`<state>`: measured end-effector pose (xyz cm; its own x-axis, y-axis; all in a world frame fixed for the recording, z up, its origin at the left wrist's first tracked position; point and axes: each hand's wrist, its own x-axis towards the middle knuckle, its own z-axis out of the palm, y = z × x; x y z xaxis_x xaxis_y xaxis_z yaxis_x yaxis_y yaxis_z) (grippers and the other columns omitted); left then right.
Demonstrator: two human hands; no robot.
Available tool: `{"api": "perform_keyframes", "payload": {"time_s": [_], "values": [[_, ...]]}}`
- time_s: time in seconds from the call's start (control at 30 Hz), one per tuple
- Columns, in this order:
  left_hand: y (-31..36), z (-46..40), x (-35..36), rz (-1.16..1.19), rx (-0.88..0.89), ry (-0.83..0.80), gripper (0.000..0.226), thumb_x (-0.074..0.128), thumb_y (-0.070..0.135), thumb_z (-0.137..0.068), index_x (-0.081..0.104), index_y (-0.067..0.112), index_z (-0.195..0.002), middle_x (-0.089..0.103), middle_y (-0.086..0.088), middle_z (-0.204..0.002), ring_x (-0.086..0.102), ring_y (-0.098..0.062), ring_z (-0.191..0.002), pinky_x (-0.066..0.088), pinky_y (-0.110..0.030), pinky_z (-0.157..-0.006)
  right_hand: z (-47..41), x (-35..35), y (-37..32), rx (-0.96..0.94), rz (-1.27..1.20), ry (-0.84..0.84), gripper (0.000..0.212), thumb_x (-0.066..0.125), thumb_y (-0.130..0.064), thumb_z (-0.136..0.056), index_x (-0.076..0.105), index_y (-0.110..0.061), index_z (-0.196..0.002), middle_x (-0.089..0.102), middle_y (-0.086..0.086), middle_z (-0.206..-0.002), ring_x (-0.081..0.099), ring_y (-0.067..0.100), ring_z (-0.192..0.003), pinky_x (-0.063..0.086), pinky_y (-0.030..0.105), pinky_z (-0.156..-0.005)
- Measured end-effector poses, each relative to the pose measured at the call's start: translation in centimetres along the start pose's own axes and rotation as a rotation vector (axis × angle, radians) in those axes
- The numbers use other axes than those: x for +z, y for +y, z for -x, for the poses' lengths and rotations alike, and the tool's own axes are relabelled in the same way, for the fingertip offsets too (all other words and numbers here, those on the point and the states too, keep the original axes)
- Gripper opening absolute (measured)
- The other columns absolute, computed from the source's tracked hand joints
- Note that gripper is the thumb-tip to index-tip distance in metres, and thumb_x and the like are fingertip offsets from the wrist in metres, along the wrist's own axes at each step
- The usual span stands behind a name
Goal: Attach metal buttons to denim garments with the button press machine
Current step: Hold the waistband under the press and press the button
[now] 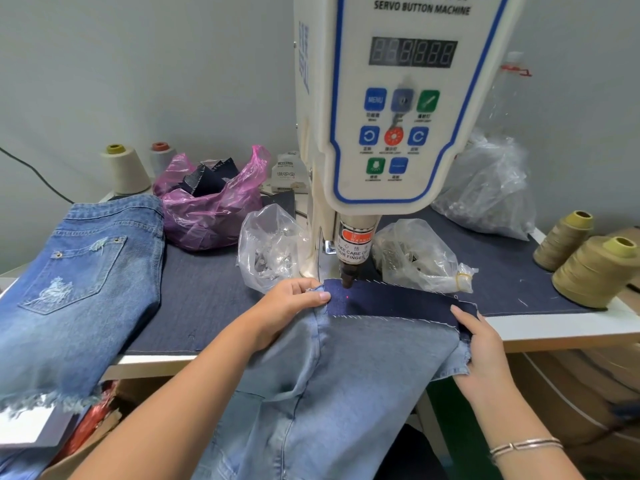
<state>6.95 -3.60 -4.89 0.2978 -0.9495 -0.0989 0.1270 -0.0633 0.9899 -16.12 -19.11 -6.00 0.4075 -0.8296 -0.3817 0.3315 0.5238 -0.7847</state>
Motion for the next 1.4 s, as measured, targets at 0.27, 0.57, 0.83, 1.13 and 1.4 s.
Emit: {"api": "perform_keyframes", "payload": {"time_s": [0.27, 0.57, 0.83, 1.13, 1.4], "values": [[-0.02, 0.05, -0.12, 0.009, 0.004, 0.0, 0.013, 0.066, 0.021, -0.08, 0.066, 0.02, -0.067, 0.062, 0.002, -0.069, 0.058, -0.008, -0.065, 0.046, -0.015, -0.063, -0.04, 0.25, -0.04, 0.002, 0.02, 0.02, 0.011, 0.058, -0.007, -0.09, 0.065, -0.014, -0.085, 0.07, 0.002, -0.068, 0.069, 0.019, -0.063, 0.054, 0.031, -0.061], [-0.04, 0.13, -0.14, 0.007, -0.015, 0.024, 0.018, 0.068, 0.025, -0.078, 0.062, 0.008, -0.082, 0.06, -0.008, -0.079, 0.058, -0.016, -0.074, 0.047, -0.018, -0.068, 0.1, 0.41, -0.04, -0.023, 0.03, 0.037, 0.013, 0.058, -0.005, -0.089, 0.067, -0.014, -0.088, 0.071, 0.005, -0.074, 0.067, 0.022, -0.072, 0.053, 0.034, -0.069], [-0.17, 0.11, -0.21, 0.021, -0.03, 0.033, 0.024, 0.068, 0.025, -0.078, 0.061, 0.004, -0.089, 0.06, -0.014, -0.086, 0.056, -0.024, -0.083, 0.046, -0.027, -0.077, -0.03, 0.4, -0.08, 0.016, 0.053, 0.053, 0.007, 0.06, -0.01, -0.089, 0.066, -0.013, -0.087, 0.069, 0.005, -0.069, 0.067, 0.023, -0.071, 0.051, 0.036, -0.067], [-0.15, 0.16, -0.05, 0.048, -0.029, 0.04, 0.031, 0.067, 0.023, -0.077, 0.059, -0.001, -0.095, 0.059, -0.016, -0.088, 0.057, -0.024, -0.083, 0.048, -0.026, -0.076, 0.07, 0.35, 0.03, 0.022, 0.038, 0.056, 0.007, 0.058, -0.011, -0.09, 0.062, -0.015, -0.085, 0.068, -0.001, -0.059, 0.068, 0.014, -0.054, 0.048, 0.032, -0.062], [-0.24, 0.18, -0.08, 0.078, -0.043, 0.031, 0.026, 0.067, 0.02, -0.076, 0.061, 0.001, -0.093, 0.06, -0.014, -0.086, 0.057, -0.023, -0.081, 0.046, -0.03, -0.078, 0.13, 0.34, -0.04, 0.008, -0.013, -0.001, 0.017, 0.058, -0.002, -0.088, 0.064, -0.018, -0.083, 0.07, 0.001, -0.067, 0.069, 0.016, -0.059, 0.055, 0.025, -0.053]]}}
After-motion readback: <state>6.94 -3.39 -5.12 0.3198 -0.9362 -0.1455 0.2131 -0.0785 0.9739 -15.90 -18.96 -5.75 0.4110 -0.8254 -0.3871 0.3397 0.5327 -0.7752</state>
